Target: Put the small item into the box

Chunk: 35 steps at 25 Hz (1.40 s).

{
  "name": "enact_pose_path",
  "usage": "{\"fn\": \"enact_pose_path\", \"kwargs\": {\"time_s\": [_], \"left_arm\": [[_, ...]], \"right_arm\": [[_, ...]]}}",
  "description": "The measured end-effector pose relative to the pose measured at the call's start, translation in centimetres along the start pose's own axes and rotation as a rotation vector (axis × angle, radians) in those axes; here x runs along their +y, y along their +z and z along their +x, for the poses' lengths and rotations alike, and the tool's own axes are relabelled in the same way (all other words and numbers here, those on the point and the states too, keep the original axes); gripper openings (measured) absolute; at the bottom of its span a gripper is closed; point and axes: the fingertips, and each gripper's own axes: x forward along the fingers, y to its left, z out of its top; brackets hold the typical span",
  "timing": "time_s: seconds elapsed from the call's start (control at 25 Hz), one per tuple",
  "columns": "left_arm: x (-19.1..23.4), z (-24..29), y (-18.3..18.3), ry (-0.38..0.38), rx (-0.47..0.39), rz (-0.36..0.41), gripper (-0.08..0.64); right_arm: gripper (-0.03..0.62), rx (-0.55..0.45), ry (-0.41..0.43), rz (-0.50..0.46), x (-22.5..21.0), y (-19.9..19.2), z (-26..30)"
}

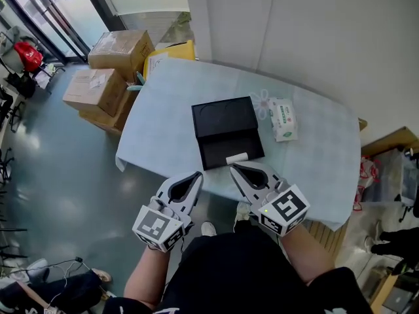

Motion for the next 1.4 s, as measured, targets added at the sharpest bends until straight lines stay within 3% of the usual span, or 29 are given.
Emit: {"fn": "enact_pose_path", "kwargs": {"time_s": [0.64, 1.4], "left_arm": [[-2.4, -4.2, -3.8, -0.154, 0.034, -0.026, 0.008], [-4.9, -7.9, -4.2, -0.194, 0.0, -0.005, 0.008]], "right_arm": [[0.009, 0.021, -0.159, 0.074, 5.2, -4.3, -2.3], [0.009, -0.009, -0.197, 0.048, 9.3, -4.3, -4.6]]}}
